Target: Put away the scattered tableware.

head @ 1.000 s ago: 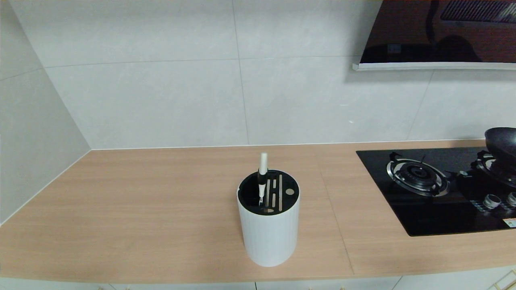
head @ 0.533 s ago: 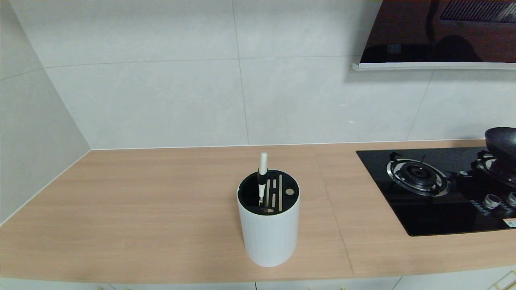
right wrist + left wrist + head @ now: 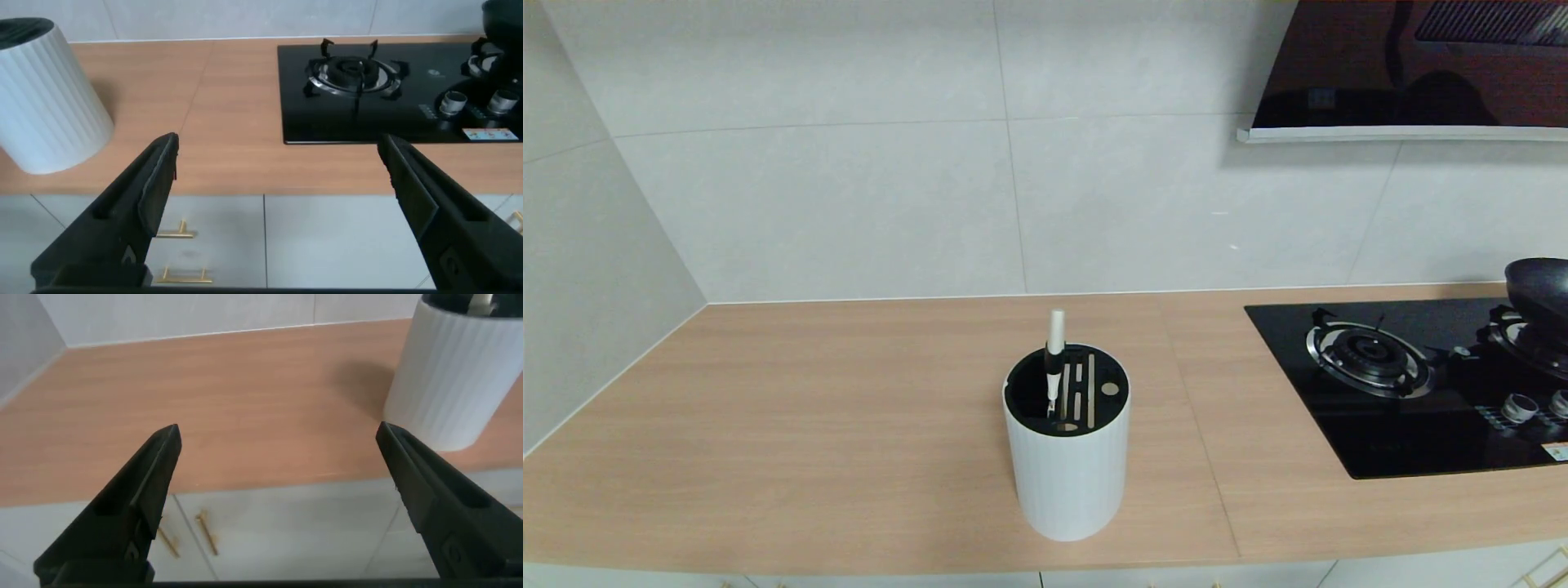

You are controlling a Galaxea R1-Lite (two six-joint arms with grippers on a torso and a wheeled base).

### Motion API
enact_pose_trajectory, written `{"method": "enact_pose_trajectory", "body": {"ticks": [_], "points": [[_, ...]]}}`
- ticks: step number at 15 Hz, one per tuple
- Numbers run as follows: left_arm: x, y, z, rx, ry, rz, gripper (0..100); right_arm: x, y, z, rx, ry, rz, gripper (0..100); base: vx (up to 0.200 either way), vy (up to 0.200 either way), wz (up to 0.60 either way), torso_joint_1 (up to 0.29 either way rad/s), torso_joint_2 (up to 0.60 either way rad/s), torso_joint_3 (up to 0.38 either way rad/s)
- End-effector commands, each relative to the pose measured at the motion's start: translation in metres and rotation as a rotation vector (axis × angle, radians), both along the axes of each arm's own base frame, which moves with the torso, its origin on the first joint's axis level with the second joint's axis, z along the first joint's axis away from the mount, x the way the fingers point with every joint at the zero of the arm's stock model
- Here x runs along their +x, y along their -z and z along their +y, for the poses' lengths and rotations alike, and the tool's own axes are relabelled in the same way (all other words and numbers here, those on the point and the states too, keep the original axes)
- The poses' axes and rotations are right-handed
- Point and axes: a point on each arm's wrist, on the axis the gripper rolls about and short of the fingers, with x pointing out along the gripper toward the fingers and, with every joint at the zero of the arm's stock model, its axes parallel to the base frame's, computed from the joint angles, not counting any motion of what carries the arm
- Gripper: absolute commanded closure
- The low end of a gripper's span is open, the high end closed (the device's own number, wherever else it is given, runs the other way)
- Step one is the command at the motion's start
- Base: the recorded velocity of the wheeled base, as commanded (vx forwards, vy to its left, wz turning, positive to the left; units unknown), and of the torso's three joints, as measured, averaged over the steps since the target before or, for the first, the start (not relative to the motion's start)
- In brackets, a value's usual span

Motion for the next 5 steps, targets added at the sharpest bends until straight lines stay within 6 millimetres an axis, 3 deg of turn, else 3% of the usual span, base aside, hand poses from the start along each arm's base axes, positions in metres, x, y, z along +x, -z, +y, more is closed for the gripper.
{"method": "enact_pose_trajectory", "body": {"ticks": [1, 5], "points": [[0.0001, -0.0001, 0.0000, -0.012, -0.001, 0.002, 0, 0.0002, 0.0001, 0.0000, 0.001, -0.001, 0.002, 0, 0.000, 0.000, 0.00, 0.000, 0.00, 0.000], [0.0002, -0.0002, 0.0000, -0.012, -0.001, 0.002, 0, 0.0003, 0.0005, 0.0000, 0.001, -0.001, 0.004, 0, 0.000, 0.000, 0.00, 0.000, 0.00, 0.000]]}}
